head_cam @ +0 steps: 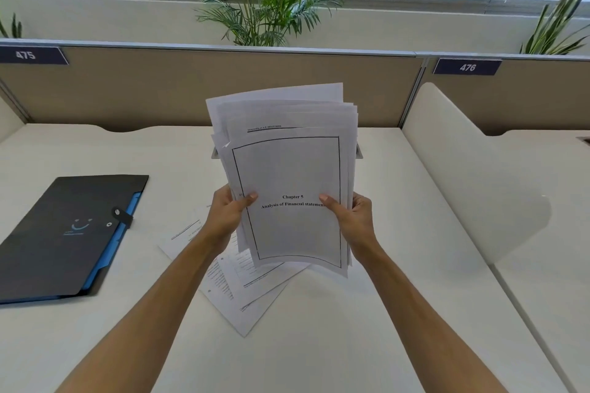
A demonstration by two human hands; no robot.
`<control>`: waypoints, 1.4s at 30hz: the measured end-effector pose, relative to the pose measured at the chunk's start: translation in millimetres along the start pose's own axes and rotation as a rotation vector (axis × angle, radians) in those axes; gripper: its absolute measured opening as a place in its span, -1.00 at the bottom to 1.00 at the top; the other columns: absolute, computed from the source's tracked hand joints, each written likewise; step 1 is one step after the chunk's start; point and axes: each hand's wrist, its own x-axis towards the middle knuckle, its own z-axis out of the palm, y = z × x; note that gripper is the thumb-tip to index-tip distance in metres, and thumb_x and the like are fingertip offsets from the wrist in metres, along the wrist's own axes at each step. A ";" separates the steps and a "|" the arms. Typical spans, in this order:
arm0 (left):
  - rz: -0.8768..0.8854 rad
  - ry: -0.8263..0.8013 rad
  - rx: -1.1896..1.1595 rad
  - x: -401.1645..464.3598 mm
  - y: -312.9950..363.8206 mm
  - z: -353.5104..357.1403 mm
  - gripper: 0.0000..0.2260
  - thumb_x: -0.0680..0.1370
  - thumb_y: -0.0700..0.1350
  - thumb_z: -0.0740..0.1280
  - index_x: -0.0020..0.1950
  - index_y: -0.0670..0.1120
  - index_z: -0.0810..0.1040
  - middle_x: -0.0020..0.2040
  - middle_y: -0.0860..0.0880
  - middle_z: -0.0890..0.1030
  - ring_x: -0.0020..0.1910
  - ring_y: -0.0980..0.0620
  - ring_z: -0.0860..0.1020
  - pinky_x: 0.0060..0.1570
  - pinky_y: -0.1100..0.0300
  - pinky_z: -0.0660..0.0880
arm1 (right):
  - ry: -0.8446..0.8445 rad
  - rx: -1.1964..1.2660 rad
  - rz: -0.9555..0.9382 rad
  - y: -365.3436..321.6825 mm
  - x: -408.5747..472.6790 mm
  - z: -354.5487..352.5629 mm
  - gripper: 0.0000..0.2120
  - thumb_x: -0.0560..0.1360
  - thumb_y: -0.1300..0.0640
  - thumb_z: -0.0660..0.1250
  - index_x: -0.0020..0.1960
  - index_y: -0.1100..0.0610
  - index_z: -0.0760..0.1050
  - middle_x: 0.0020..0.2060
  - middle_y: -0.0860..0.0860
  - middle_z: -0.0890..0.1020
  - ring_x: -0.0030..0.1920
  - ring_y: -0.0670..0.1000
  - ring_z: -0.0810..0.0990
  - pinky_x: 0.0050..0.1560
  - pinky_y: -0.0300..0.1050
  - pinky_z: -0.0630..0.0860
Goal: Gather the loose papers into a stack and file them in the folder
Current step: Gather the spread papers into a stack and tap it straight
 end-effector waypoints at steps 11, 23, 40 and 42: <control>0.037 -0.037 -0.009 -10.0 10.8 7.0 -0.60 0.45 -0.33 0.43 0.27 -0.14 0.52 0.09 -0.09 0.66 0.02 -0.04 0.64 -0.03 0.09 0.62 | -0.021 -0.048 -0.115 -21.3 -11.2 -1.5 -0.77 0.39 0.24 0.53 -0.09 -0.07 0.62 -0.23 -0.16 0.73 -0.17 -0.12 0.71 -0.19 -0.25 0.62; 0.139 -0.041 0.036 -9.3 32.4 22.8 -0.79 0.47 -0.24 0.44 0.08 -0.06 0.63 0.00 -0.05 0.69 -0.05 -0.06 0.67 -0.07 0.01 0.63 | 0.015 -0.175 -0.274 -42.4 -7.7 -5.2 -0.85 0.41 0.10 0.53 -0.13 -0.13 0.63 -0.18 -0.07 0.72 -0.16 0.01 0.73 -0.20 -0.06 0.68; 0.070 -0.017 0.008 -13.2 14.3 18.6 -0.71 0.32 -0.27 0.55 0.01 -0.10 0.67 -0.05 -0.08 0.72 -0.05 -0.13 0.68 -0.07 -0.05 0.63 | -0.003 -0.123 -0.122 -14.5 -9.3 -10.8 -0.88 0.42 0.19 0.52 -0.21 -0.02 0.67 -0.29 -0.08 0.72 -0.24 -0.04 0.70 -0.18 -0.04 0.66; 0.094 -0.025 0.003 -14.6 14.5 22.0 -0.73 0.37 -0.27 0.52 0.02 -0.04 0.66 -0.06 -0.05 0.72 -0.08 -0.11 0.67 -0.10 -0.04 0.63 | 0.034 -0.095 -0.133 -14.4 -8.5 -9.1 -0.86 0.42 0.20 0.51 -0.25 0.00 0.66 -0.34 -0.10 0.71 -0.28 -0.07 0.67 -0.20 -0.08 0.64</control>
